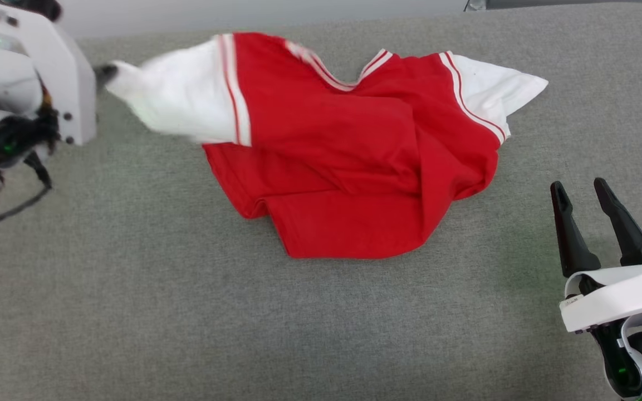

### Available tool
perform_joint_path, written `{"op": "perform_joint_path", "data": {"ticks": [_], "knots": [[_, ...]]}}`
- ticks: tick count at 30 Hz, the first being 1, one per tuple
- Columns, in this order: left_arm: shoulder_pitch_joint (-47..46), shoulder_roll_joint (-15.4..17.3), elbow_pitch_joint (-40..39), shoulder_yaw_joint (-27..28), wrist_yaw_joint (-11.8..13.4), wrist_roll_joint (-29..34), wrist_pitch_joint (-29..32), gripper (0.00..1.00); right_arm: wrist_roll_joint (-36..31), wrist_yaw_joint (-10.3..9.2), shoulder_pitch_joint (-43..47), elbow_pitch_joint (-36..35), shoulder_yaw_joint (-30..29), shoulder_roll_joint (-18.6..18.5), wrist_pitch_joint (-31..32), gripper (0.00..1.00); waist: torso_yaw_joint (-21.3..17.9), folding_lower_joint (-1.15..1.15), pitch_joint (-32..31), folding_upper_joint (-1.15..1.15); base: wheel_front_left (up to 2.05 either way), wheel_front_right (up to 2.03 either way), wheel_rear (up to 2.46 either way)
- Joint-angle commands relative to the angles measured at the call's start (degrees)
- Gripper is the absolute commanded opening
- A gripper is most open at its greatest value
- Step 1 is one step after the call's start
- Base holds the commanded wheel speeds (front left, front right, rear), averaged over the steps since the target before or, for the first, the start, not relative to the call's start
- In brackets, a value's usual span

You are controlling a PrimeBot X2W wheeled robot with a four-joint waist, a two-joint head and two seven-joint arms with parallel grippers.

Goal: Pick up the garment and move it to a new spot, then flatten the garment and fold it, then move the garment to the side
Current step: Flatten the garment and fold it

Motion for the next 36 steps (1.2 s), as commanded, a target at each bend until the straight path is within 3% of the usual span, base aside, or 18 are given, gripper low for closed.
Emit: {"op": "perform_joint_path", "data": {"ticks": [1,8,16,17,18,19,20,28,33,36], "knots": [[-0.32,0.13,0.78,0.23,0.32,0.44,-0.89,0.0,0.19,-0.04,0.33,-0.31,-0.38,-0.15,0.13,1.0,-0.11,0.0,0.09,0.0,0.0,0.0,0.0],[-0.57,0.83,8.62,-1.32,3.42,4.5,-4.45,0.0,0.07,-0.04,0.59,-0.96,-1.16,-0.18,0.68,1.0,-0.01,0.0,0.33,0.0,0.0,0.0,0.0],[3.1,-1.63,16.16,0.36,2.93,1.09,-5.65,0.0,0.05,-0.04,-0.38,-1.44,-0.6,-0.05,1.19,1.0,-0.11,0.0,0.94,0.0,0.0,0.0,0.0],[3.34,-1.98,16.86,0.41,2.72,0.86,-6.02,0.13,0.12,-0.04,-0.42,-1.44,-0.69,-0.18,1.2,1.0,-0.13,0.0,0.88,0.0,0.0,0.0,0.0],[3.52,-2.24,17.64,0.52,2.68,0.73,-6.6,0.38,0.19,-0.04,-0.43,-1.48,-0.78,-0.28,1.34,1.0,-0.15,0.0,0.83,0.0,0.0,0.0,0.0],[3.86,-2.46,18.19,0.5,2.41,0.68,-7.09,0.86,0.24,-0.04,-0.43,-1.45,-0.82,-0.35,1.36,1.0,-0.21,0.0,0.7,0.0,0.0,0.0,0.0],[4.22,-2.84,18.81,0.65,2.2,0.54,-7.8,1.0,0.21,-0.04,-0.36,-1.36,-0.83,-0.51,1.55,1.0,-0.2,0.0,0.44,0.0,0.0,0.0,0.0],[7.62,-5.47,20.73,3.04,1.5,-1.22,-17.35,1.0,-0.42,-0.04,-0.76,-1.08,1.37,-4.09,5.63,1.0,2.21,0.0,-2.95,0.0,0.0,0.0,0.0],[13.37,-7.97,19.11,4.92,1.26,-2.45,-27.84,1.0,0.32,-0.04,-2.03,0.15,4.65,-8.11,10.83,1.0,5.18,0.0,-5.23,0.0,0.0,0.0,0.0],[17.87,-9.74,16.79,5.23,2.33,-1.96,-35.47,1.0,1.48,-0.04,-4.07,1.64,7.38,-11.55,14.83,1.0,7.39,0.0,-6.17,0.0,0.0,0.0,0.0]]}}
